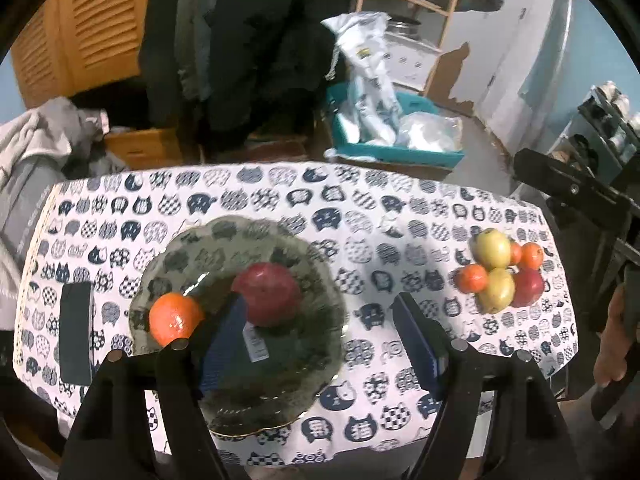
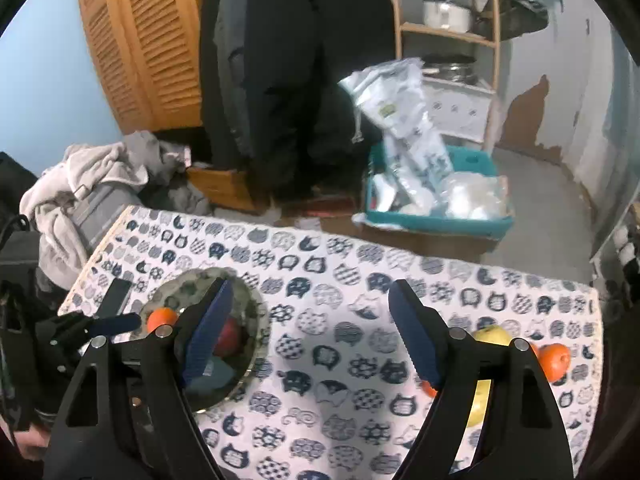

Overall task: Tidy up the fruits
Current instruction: 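Move both tools back from the bowl toward the remaining fruit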

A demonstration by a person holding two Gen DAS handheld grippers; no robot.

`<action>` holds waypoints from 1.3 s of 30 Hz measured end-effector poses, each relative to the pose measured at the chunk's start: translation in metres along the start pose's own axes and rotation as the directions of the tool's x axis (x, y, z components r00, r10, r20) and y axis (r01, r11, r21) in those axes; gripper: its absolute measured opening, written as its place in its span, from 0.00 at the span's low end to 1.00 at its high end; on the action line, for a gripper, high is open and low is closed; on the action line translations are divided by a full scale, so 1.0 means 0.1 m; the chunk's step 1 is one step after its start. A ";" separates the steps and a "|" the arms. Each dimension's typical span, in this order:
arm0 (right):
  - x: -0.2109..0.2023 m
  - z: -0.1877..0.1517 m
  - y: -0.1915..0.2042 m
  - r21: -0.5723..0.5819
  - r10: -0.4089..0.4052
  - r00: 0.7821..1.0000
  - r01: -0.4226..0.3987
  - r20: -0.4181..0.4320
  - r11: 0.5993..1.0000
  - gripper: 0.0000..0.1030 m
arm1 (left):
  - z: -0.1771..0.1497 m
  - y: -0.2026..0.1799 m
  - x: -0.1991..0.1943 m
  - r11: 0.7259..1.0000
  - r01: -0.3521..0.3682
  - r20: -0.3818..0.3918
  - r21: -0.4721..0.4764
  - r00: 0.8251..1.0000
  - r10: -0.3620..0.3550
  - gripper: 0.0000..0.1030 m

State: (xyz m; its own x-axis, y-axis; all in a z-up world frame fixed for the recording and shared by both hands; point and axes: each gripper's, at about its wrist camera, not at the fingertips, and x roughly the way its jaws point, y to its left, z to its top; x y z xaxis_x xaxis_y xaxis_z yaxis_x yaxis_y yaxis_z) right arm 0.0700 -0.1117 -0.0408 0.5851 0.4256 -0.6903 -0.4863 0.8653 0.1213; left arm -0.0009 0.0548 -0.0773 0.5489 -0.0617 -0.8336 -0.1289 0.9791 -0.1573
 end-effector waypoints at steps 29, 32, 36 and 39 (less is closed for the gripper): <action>-0.80 -0.31 -1.00 0.116 -0.111 0.990 0.101 0.084 0.988 0.85 | 0.21 -0.91 -0.29 0.989 0.084 0.095 0.122 0.991 -0.095 0.83; -0.81 -0.35 -1.10 0.132 -0.120 0.990 0.109 0.078 0.985 0.85 | 0.21 -0.99 -0.25 0.987 0.091 0.090 0.135 0.991 -0.103 0.83; -0.82 -0.40 -1.22 0.148 -0.135 0.988 0.124 0.068 0.981 0.85 | 0.21 -1.11 -0.19 0.984 0.101 0.081 0.149 0.990 -0.114 0.83; -0.83 -0.44 -1.31 0.161 -0.149 0.987 0.138 0.063 0.977 0.85 | 0.22 -1.19 -0.17 0.981 0.104 0.087 0.161 0.989 -0.119 0.83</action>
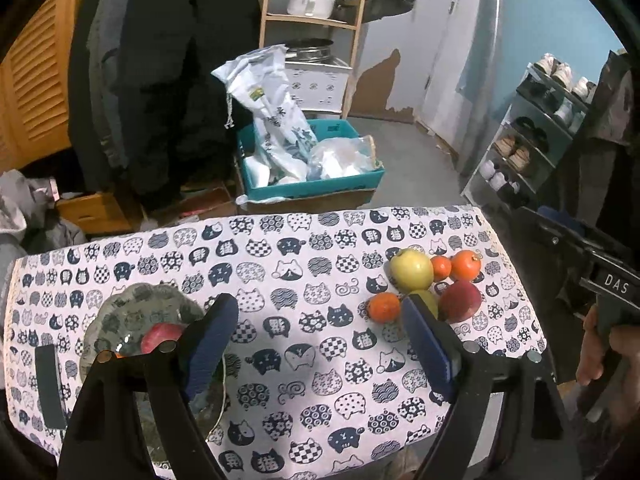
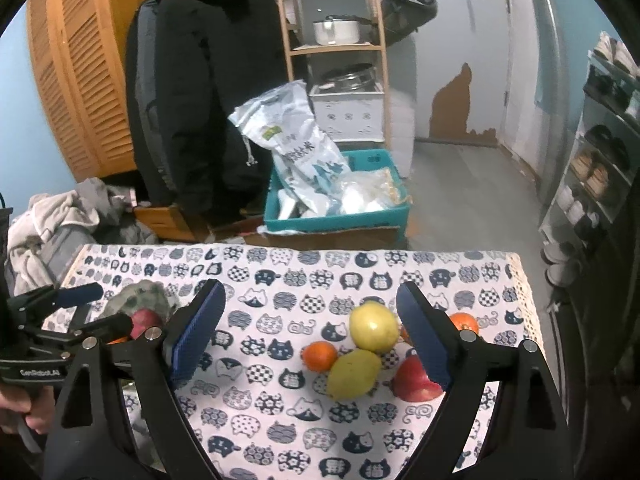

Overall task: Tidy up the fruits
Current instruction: 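Move both tools back from the bowl toward the remaining fruit, then grasp a second red apple with the right tool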

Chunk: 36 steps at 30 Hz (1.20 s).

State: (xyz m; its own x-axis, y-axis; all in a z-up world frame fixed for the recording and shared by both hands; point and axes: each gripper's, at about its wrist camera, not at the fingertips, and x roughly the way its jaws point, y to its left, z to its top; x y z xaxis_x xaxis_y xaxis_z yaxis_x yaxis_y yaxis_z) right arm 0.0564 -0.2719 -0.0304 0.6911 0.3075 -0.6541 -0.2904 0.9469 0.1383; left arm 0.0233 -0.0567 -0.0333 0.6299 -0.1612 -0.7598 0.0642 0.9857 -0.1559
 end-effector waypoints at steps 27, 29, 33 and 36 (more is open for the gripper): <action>0.54 -0.47 -1.06 0.142 -0.120 0.977 0.146 -0.176 0.979 0.85 | 0.00 -0.81 1.00 0.991 0.073 -0.123 0.113 0.991 -0.059 0.83; 0.62 -0.50 -1.11 0.145 -0.123 0.973 0.153 -0.197 0.978 0.85 | -0.03 -0.84 1.11 0.991 0.075 -0.134 0.113 0.989 -0.060 0.83; 0.77 -0.59 -1.15 0.144 -0.120 0.964 0.157 -0.237 0.977 0.85 | -0.08 -0.90 1.29 0.990 0.076 -0.161 0.118 0.985 -0.056 0.83; 0.89 -0.65 -1.19 0.149 -0.117 0.956 0.161 -0.269 0.976 0.85 | -0.13 -0.92 1.41 0.990 0.072 -0.179 0.125 0.983 -0.049 0.83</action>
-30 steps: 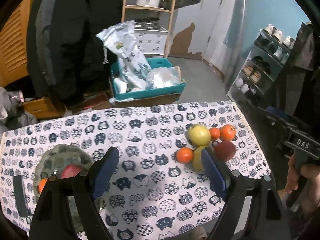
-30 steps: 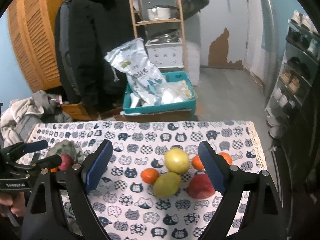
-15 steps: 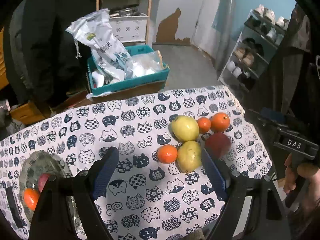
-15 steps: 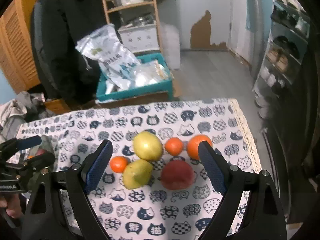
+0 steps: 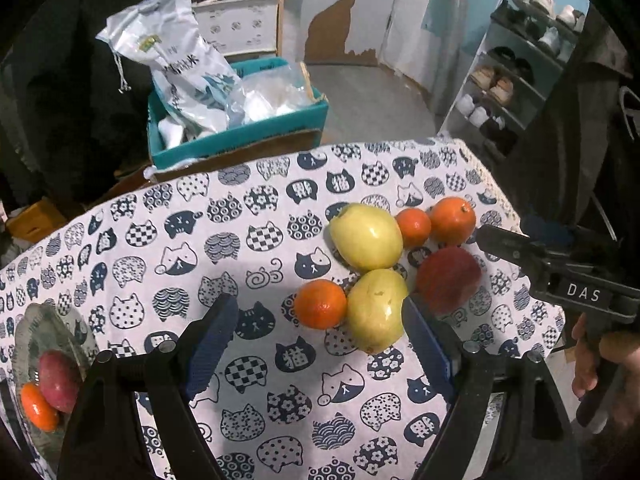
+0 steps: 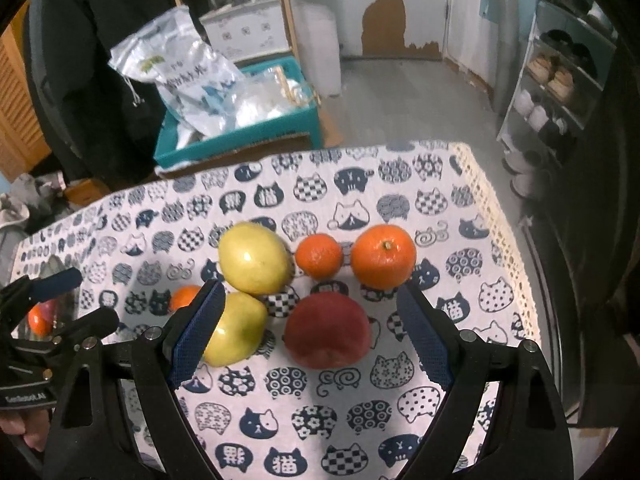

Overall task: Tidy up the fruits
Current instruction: 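Grasp a second red apple with the right tool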

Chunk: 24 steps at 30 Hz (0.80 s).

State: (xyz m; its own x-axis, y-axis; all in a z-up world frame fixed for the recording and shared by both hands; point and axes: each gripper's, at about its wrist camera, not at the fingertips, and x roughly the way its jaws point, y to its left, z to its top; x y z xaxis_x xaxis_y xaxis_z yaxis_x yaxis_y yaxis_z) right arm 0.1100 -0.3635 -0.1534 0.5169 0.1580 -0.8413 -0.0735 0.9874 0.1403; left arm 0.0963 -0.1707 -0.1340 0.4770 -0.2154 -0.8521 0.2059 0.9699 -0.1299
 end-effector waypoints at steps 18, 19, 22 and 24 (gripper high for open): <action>0.85 -0.23 -0.24 0.082 0.029 0.977 -0.012 -0.210 0.997 0.85 | -0.05 -0.07 0.43 0.999 0.036 -0.080 0.032 0.996 -0.033 0.83; 0.87 -0.24 -0.24 0.080 0.031 0.976 -0.014 -0.216 0.997 0.85 | -0.05 -0.08 0.44 0.999 0.039 -0.084 0.036 0.996 -0.036 0.83; 0.93 -0.26 -0.23 0.076 0.037 0.971 -0.020 -0.236 0.997 0.80 | -0.07 -0.12 0.48 0.998 0.050 -0.094 0.049 0.995 -0.046 0.83; 0.97 -0.27 -0.22 0.079 0.048 0.968 -0.029 -0.247 0.996 0.75 | -0.09 -0.16 0.49 0.996 0.060 -0.097 0.059 0.994 -0.054 0.83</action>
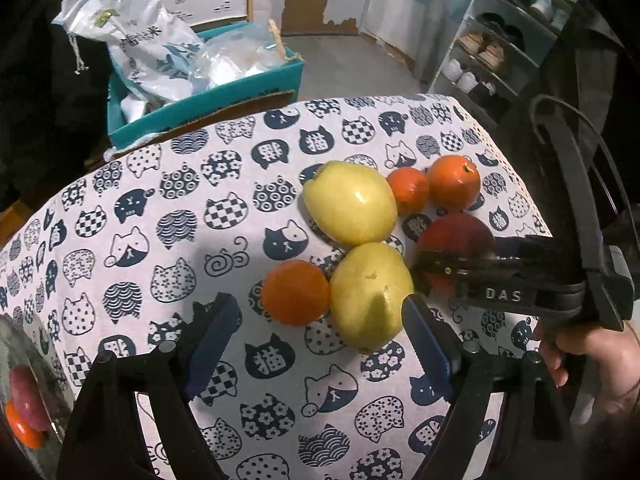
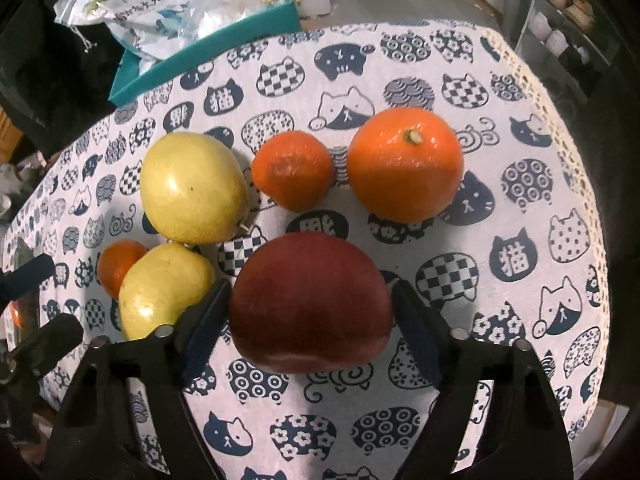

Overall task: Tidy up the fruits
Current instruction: 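Grasp a second red apple with the right tool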

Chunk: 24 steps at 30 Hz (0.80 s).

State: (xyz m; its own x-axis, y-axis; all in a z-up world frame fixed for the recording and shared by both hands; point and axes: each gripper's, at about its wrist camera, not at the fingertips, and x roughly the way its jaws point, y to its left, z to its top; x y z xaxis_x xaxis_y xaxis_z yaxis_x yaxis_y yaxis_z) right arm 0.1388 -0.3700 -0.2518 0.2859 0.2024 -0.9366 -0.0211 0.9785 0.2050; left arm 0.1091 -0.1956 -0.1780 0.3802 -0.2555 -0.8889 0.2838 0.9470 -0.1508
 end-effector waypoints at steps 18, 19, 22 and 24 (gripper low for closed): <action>-0.38 -0.08 -0.32 0.092 -0.043 0.996 0.036 0.082 0.995 0.74 | 0.01 -0.40 0.36 0.996 0.017 -0.045 0.088 0.999 -0.013 0.85; -0.38 -0.09 -0.32 0.094 -0.043 0.996 0.036 0.081 0.995 0.74 | 0.03 -0.42 0.37 0.995 0.011 -0.044 0.095 0.999 -0.007 0.86; -0.38 -0.11 -0.36 0.103 -0.040 0.996 0.031 0.078 0.994 0.74 | 0.06 -0.45 0.39 0.995 -0.005 -0.034 0.101 0.999 0.009 0.86; -0.38 -0.12 -0.39 0.109 -0.039 0.996 0.030 0.078 0.994 0.74 | 0.07 -0.47 0.40 0.995 0.009 -0.041 0.096 0.999 -0.005 0.86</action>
State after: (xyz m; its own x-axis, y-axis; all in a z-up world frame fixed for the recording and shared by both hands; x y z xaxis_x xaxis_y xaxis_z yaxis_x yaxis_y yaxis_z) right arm 0.1171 -0.4150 -0.2271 0.3608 0.1608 -0.9187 0.0922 0.9741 0.2067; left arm 0.1175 -0.2517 -0.2034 0.3427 -0.2521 -0.9050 0.3705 0.9215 -0.1163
